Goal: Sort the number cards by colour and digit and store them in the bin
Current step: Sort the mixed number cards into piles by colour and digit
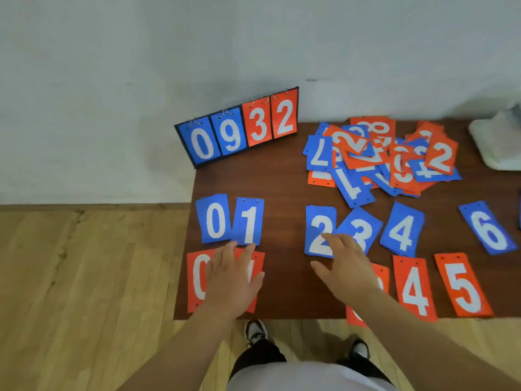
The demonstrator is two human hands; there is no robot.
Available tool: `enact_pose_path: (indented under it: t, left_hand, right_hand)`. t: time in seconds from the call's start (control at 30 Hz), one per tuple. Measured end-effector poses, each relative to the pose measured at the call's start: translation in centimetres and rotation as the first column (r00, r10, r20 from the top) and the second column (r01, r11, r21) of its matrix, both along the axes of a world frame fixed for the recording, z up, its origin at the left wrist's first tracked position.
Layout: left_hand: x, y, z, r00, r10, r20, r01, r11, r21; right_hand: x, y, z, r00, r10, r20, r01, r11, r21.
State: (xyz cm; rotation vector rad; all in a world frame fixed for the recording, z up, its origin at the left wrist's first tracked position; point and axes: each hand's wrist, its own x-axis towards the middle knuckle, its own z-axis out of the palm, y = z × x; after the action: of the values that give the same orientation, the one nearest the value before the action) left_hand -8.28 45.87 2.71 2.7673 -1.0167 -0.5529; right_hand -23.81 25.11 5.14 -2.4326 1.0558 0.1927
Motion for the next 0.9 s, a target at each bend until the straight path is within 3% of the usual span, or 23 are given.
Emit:
enact_pose_path:
  t: [0.2, 0.47, 0.9]
  left_hand:
    - [-5.6, -10.0, 2.0, 0.995, -0.089, 0.043, 0.091, 0.994, -0.058]
    - [-13.5, -21.6, 3.6, 0.999, 0.017, 0.039, -0.014, 0.996, -0.091]
    - [-10.6, -30.3, 2.8, 0.983, 0.178, -0.049, -0.181, 0.981, -0.064]
  right_hand:
    - [-9.5, -8.9, 1.0, 0.980, -0.188, 0.067, 0.188, 0.982, -0.003]
    - [-19.7, -21.1, 2.5, 0.967, -0.245, 0.064, 0.245, 0.969, 0.011]
    - [-17.7, -29.5, 0.6, 0.929, -0.370, 0.005, 0.365, 0.919, 0.147]
